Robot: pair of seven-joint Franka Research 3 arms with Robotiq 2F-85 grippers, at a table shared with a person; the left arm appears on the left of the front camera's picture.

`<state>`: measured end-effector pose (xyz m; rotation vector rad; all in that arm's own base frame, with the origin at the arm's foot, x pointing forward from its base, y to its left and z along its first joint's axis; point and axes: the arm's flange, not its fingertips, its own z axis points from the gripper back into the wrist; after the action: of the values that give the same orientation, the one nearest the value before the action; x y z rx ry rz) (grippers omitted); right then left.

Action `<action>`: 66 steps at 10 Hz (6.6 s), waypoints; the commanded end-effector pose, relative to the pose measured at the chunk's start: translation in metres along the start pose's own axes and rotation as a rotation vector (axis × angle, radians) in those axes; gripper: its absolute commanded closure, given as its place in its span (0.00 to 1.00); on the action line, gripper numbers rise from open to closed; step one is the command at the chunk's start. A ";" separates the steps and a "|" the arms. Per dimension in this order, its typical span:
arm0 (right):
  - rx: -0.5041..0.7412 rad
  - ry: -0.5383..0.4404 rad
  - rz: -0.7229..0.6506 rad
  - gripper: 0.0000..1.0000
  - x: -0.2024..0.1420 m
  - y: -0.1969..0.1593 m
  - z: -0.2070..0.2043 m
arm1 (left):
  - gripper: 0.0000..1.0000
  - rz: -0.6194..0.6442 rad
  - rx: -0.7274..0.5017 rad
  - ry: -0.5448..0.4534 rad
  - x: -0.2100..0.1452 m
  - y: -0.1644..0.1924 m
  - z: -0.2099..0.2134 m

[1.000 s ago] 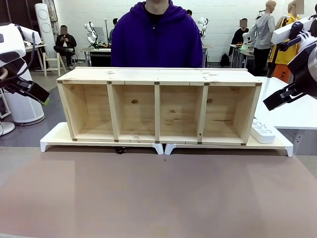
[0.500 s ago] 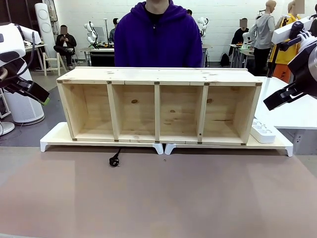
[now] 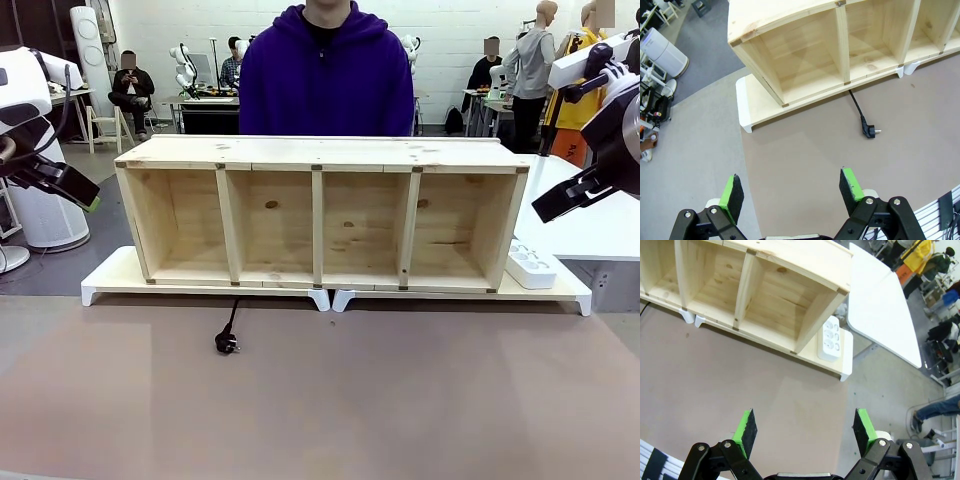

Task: Perform cable management.
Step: When the cord part of the Power Cable appears at the lower middle area of the table and stops, grasp the cord part of the Power Cable.

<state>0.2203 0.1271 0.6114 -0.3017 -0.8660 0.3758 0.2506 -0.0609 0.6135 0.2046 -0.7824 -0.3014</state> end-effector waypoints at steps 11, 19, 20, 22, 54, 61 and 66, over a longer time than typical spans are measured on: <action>0.000 0.000 0.000 0.00 0.000 0.000 0.000 | 0.00 0.002 0.017 0.003 0.000 0.000 0.000; 0.100 0.128 -0.200 0.00 0.087 0.163 -0.082 | 0.00 0.002 0.017 0.003 0.000 0.000 0.000; 0.148 0.146 -0.212 0.00 0.095 0.186 -0.090 | 0.00 0.002 0.017 0.003 0.000 0.000 0.000; 0.258 0.141 -0.261 0.00 0.107 0.231 -0.111 | 0.00 0.002 0.017 0.003 0.000 0.000 0.000; 0.507 0.459 -0.255 0.00 0.151 0.504 -0.278 | 0.00 0.002 0.017 0.003 0.000 0.000 0.000; 0.441 0.568 -0.280 0.00 0.144 0.508 -0.304 | 0.00 0.002 0.017 0.003 0.000 0.000 0.000; 0.432 0.600 -0.278 0.00 0.141 0.510 -0.320 | 0.00 0.002 0.017 0.003 0.000 0.000 0.000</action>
<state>0.4471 0.6067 0.3001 0.1262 -0.2284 0.1710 0.2506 -0.0618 0.6133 0.2105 -0.7820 -0.3013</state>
